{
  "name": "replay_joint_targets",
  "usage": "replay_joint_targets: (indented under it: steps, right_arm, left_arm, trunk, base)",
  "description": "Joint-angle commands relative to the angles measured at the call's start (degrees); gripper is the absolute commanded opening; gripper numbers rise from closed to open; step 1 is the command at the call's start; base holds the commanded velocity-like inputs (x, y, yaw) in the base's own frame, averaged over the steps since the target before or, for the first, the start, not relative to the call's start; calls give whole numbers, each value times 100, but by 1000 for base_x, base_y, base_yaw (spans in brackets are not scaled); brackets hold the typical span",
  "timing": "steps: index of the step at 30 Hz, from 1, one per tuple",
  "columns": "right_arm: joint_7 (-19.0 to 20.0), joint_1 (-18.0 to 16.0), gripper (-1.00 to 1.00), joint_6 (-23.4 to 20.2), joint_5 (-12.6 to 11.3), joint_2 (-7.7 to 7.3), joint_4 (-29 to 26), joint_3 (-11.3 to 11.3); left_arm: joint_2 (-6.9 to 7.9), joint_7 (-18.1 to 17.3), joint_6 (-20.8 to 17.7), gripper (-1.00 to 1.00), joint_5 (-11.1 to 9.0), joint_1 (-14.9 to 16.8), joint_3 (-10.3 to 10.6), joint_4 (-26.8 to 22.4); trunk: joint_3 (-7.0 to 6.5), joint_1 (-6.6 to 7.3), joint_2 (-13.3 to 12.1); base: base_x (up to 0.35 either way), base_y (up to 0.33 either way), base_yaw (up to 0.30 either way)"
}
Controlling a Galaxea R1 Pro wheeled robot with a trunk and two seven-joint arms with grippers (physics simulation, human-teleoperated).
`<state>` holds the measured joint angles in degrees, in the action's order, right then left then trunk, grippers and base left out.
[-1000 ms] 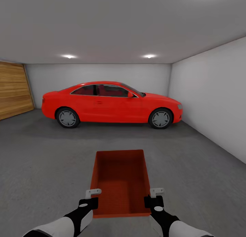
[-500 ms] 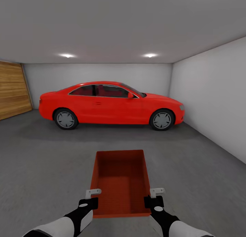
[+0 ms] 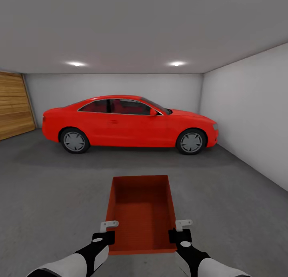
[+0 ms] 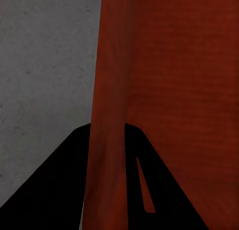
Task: Move the two storage containers from the living room to the garage. In the garage, place one container on the floor and stack the other container on top of it (either order is fine).
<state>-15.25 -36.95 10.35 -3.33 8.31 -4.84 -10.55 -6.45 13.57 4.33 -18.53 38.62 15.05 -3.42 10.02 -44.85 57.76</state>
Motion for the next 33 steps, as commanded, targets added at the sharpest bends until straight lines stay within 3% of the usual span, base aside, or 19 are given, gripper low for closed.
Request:
replay_joint_targets:
  steps: [1,24,33]
  right_arm:
    - [74,-6,-100,-7,-247,3,9,378]
    - [65,-8,-100,-7,-255,21,18,387]
    - [65,-8,-100,-7,-258,22,18,387]
  left_arm:
    - [47,41,306,-100,17,5,-178,-10]
    - [47,41,313,-100,17,5,-178,-10]
    - [48,43,332,-100,17,5,-178,-10]
  trunk:
    - [8,-4,5]
    - [8,-4,5]
    - [8,-4,5]
  base:
    - [321,0,0]
    - [319,0,0]
    - [54,0,0]
